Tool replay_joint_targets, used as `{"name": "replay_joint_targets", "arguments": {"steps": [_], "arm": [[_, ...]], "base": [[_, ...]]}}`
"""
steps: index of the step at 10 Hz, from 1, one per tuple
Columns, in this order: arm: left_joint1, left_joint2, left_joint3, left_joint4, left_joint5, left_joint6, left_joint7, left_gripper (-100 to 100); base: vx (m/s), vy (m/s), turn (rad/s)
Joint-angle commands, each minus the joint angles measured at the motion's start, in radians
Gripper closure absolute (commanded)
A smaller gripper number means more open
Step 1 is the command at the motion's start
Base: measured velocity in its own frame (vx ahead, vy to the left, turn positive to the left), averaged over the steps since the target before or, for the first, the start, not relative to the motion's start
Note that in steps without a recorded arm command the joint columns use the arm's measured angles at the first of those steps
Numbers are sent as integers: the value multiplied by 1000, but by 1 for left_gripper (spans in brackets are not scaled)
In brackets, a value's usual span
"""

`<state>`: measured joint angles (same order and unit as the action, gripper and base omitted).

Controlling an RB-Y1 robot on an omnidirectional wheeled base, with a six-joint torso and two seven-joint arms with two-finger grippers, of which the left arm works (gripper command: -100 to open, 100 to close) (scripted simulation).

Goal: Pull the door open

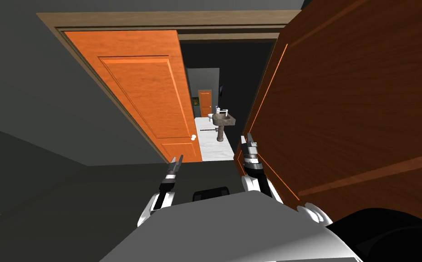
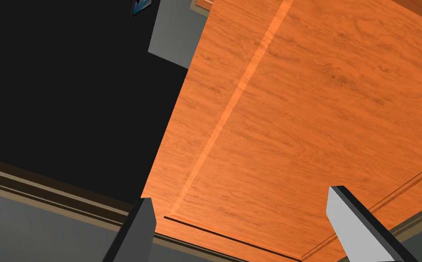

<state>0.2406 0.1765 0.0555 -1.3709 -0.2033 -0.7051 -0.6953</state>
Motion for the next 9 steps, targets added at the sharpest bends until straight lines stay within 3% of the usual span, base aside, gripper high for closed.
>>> {"name": "replay_joint_targets", "arguments": {"steps": [1,9], "arm": [[-10,7,1,41,-3,-17,-29,-100],[-62,33,4,216,-19,-78,-160,-100]], "base": [[106,-21,22],[99,-28,16]]}}
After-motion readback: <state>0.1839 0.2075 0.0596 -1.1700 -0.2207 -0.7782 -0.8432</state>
